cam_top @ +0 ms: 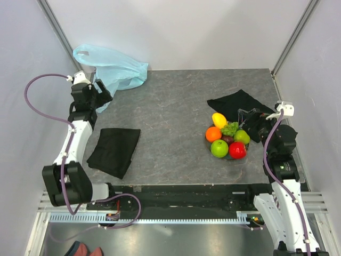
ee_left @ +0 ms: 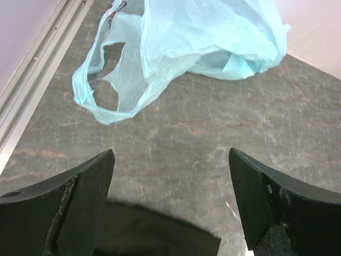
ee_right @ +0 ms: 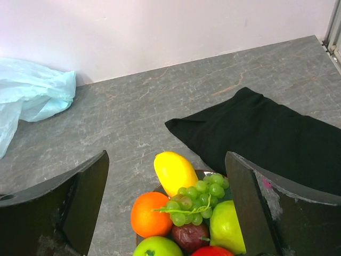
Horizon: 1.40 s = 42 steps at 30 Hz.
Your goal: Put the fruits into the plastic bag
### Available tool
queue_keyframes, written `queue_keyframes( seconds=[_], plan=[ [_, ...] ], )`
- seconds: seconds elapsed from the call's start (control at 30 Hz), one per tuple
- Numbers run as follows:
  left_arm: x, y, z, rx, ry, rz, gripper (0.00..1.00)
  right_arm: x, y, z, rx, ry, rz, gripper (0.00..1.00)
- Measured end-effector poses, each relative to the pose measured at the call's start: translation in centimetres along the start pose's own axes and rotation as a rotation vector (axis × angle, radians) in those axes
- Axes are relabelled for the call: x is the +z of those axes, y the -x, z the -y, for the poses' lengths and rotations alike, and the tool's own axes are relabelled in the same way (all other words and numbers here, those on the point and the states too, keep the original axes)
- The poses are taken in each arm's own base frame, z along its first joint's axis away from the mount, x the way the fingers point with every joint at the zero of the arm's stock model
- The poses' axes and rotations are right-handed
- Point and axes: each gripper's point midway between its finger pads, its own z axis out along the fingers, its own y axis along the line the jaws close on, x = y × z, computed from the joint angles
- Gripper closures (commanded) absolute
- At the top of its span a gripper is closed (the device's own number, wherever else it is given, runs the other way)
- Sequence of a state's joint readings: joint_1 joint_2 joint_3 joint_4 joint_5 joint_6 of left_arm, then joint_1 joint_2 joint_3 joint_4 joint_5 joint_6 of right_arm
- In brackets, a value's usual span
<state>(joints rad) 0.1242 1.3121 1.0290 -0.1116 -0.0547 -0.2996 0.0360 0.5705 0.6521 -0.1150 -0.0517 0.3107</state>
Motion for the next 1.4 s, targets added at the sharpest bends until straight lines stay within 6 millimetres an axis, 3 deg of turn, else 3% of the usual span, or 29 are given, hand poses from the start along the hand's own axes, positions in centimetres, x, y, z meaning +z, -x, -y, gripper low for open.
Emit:
queue_keyframes(
  seconds=[0.63, 0.93, 1.1, 1.2, 1.23, 1.4],
  plan=[
    [13.6, -0.7, -1.9, -0.046, -0.113, -0.045, 0.07, -0.4, 0.3, -2.2, -0.005, 0.111, -0.038, 0.02],
    [16.4, -1.5, -0.3, -0.061, -0.25, -0.072, 0.1, -0.6, 0.8, -2.4, -0.023, 0.111, -0.044, 0.02],
    [17.1, -2.5, -0.9, -0.085, -0.274, -0.096, 0.12, -0.5, 1.1, -2.4, -0.028, 0.113, -0.042, 0.02],
    [17.4, -2.8, -1.0, -0.093, -0.289, -0.108, 0.28, -0.4, 0.9, -2.4, -0.029, 0.11, -0.052, 0.02],
    [17.5, -2.8, -0.9, -0.097, -0.294, -0.11, 0.39, -0.4, 0.8, -2.3, -0.029, 0.109, -0.055, 0.02],
    [17.4, -2.7, 0.0, -0.109, -0.344, -0.113, 0.74, -0.4, 0.6, -2.2, -0.034, 0.106, -0.065, 0.02]
  ],
)
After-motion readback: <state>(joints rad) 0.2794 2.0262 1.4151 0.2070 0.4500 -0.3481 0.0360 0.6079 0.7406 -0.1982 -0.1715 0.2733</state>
